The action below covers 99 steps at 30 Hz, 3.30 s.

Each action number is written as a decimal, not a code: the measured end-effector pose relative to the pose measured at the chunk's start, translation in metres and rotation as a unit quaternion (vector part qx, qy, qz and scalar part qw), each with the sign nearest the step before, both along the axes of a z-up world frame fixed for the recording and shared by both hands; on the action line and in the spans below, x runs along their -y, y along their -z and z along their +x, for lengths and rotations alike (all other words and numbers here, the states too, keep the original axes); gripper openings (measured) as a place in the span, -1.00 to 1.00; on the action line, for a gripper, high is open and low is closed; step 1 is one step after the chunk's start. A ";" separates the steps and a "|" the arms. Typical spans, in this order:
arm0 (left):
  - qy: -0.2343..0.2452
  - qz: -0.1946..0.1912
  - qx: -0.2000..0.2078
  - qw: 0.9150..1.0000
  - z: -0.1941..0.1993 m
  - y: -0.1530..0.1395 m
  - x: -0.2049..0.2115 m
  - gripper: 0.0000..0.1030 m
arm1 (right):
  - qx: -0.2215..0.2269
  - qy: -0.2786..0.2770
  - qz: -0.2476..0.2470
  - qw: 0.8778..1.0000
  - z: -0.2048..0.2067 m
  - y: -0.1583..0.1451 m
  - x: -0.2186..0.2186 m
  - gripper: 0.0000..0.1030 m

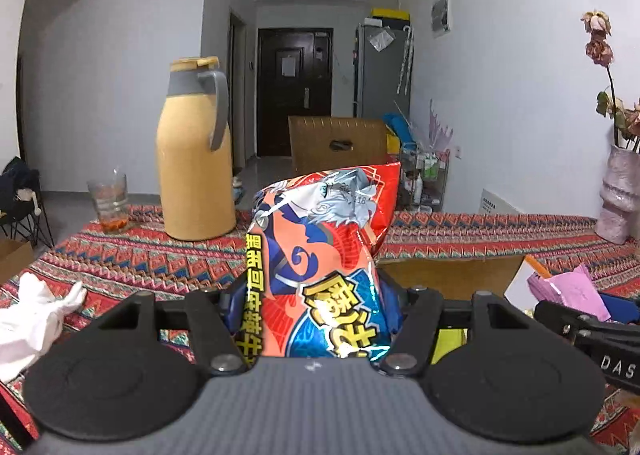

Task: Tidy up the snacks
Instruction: 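Carry both snacks over the box and open both tools to drop them, then lift both open tools away from the box, then move both open tools down toward the snack pile beside the box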

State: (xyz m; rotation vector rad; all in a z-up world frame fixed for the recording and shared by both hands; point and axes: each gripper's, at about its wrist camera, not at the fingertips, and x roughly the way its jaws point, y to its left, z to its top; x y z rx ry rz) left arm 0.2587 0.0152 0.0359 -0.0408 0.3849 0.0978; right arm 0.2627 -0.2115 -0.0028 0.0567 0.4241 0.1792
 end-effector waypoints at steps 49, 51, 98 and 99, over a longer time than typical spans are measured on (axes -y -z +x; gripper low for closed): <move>-0.008 -0.028 0.006 1.000 -0.007 0.010 -0.008 1.00 | -0.020 0.020 0.010 1.000 -0.001 0.013 0.003 1.00; -0.008 -0.030 0.004 1.000 -0.007 0.009 -0.009 1.00 | -0.019 0.022 0.009 1.000 -0.001 0.012 0.003 1.00; 0.018 -0.040 -0.066 0.997 -0.147 0.018 0.011 1.00 | -0.062 0.005 0.007 0.998 -0.159 0.022 0.053 1.00; 0.020 -0.040 -0.069 0.997 -0.149 0.019 0.011 1.00 | -0.064 0.006 0.007 0.998 -0.163 0.024 0.054 1.00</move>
